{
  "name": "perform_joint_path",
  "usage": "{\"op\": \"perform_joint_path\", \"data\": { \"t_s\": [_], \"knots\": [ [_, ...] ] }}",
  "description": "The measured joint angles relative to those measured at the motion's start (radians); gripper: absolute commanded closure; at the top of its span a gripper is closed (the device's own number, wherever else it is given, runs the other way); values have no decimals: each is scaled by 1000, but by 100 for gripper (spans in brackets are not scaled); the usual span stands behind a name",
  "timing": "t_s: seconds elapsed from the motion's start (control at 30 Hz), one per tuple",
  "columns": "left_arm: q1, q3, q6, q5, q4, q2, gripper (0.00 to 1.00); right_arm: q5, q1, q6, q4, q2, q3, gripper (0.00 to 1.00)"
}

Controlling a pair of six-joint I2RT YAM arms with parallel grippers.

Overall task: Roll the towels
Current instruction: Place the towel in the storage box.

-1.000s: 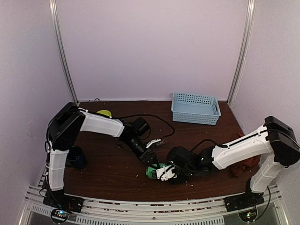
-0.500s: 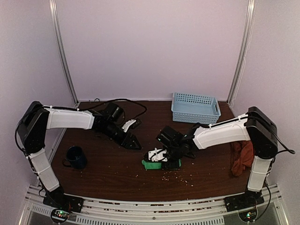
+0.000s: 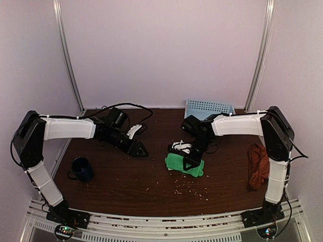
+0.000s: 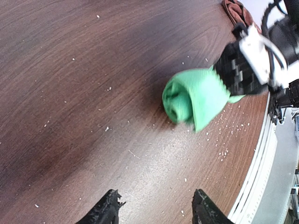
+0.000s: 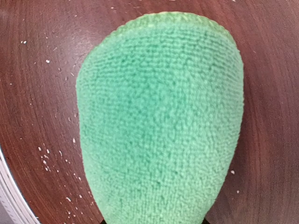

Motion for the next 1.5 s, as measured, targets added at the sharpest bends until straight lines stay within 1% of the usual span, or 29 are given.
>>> {"op": "perform_joint_path", "data": {
  "t_s": [0.13, 0.23, 0.33, 0.43, 0.57, 0.7, 0.8, 0.97, 1.17, 1.5],
  "knots": [
    [0, -2, -2, 0, 9, 0, 46, -43, -58, 33, -61, 0, 63, 100],
    [0, -2, -5, 0, 17, 0, 46, -90, -115, 66, -84, -1, 149, 100],
    [0, -2, -6, 0, 19, 0, 46, -119, -207, 126, -61, -13, 235, 100],
    [0, -2, -9, 0, 19, 0, 46, -112, -317, 214, -3, -29, 310, 100],
    [0, -2, -12, 0, 19, 0, 46, -14, -436, 344, 105, -32, 371, 100],
    [0, -5, -13, -1, 19, -7, 46, 154, -515, 425, 157, 5, 464, 100],
    [0, -11, -16, -1, 21, -9, 46, 302, -531, 469, 188, 78, 561, 100],
    [0, -42, -20, -1, 23, -10, 46, 447, -527, 534, 177, 226, 696, 100],
    [0, -62, -27, -1, 30, -10, 46, 611, -526, 612, 125, 332, 707, 100],
    [0, -90, -39, 3, 74, -10, 46, 738, -526, 655, 92, 404, 724, 100]
  ]
}}
